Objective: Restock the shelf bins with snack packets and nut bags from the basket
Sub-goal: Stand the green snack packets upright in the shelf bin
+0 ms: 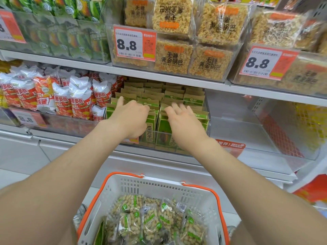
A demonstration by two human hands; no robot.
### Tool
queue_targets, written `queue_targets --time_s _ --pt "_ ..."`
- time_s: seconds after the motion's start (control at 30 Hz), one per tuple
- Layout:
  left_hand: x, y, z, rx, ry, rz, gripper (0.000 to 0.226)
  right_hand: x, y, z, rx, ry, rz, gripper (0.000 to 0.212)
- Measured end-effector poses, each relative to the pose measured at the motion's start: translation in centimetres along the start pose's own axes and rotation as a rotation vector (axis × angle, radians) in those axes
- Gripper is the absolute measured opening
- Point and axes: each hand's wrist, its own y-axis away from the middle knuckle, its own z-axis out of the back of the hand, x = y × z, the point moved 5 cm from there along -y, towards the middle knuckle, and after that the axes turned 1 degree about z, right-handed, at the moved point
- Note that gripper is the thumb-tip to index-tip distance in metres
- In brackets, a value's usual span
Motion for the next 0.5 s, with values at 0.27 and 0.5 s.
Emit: queue_targets --time_s 0.27,0.5 --pt "-5.5 1.4 0.9 -0.443 0.118 -0.317 0.054 -3.0 2.4 1.5 -0.082 0.102 -0.183 0.072" --pt "-7.1 -0.8 0.7 -0.356 0.121 -0.306 0.058 -3.4 2.6 1.8 0.02 0.054 -0.177 0.026"
